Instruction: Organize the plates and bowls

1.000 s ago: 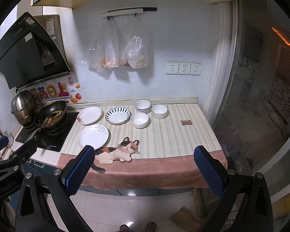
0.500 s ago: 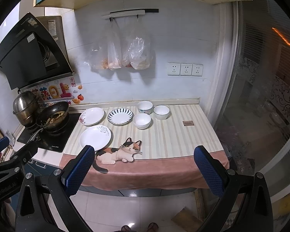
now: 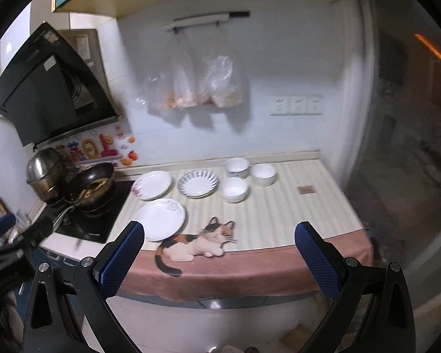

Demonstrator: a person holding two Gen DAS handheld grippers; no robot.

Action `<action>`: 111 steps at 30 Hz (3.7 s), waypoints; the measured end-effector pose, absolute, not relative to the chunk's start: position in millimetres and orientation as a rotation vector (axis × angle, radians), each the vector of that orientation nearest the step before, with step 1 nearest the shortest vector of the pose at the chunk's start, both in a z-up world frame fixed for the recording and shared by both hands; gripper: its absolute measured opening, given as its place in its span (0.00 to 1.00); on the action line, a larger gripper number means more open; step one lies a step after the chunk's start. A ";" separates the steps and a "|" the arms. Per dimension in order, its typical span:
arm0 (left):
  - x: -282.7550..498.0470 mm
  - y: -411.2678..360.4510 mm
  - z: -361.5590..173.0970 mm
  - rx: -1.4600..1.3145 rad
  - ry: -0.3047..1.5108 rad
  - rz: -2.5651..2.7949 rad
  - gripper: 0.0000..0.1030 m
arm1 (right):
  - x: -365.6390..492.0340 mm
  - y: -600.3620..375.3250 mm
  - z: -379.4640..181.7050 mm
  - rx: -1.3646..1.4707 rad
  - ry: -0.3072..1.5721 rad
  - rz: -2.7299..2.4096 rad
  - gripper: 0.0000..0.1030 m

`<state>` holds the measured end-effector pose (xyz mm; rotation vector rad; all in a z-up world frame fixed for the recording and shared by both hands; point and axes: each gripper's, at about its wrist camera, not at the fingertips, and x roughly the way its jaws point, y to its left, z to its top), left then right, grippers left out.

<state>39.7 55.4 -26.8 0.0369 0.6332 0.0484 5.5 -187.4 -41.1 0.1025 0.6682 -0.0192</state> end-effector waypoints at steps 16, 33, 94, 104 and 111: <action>271.7 132.3 -206.3 -0.001 0.946 0.219 1.00 | 287.9 -138.1 -288.6 0.147 1.125 0.264 1.00; 438.4 153.7 -387.4 -0.147 1.383 0.060 0.49 | 488.6 -72.5 -472.8 0.171 1.472 0.457 0.39; 420.7 7.5 -374.9 0.064 1.437 -0.186 0.41 | 428.4 -235.4 -466.0 0.356 1.529 0.282 0.16; 451.3 96.2 -293.5 -0.031 1.269 -0.080 0.46 | 428.0 -235.8 -408.6 0.371 1.507 0.175 0.25; 507.2 186.2 -321.4 -0.216 1.281 0.127 0.46 | 539.5 -113.5 -346.1 0.214 1.256 0.400 0.52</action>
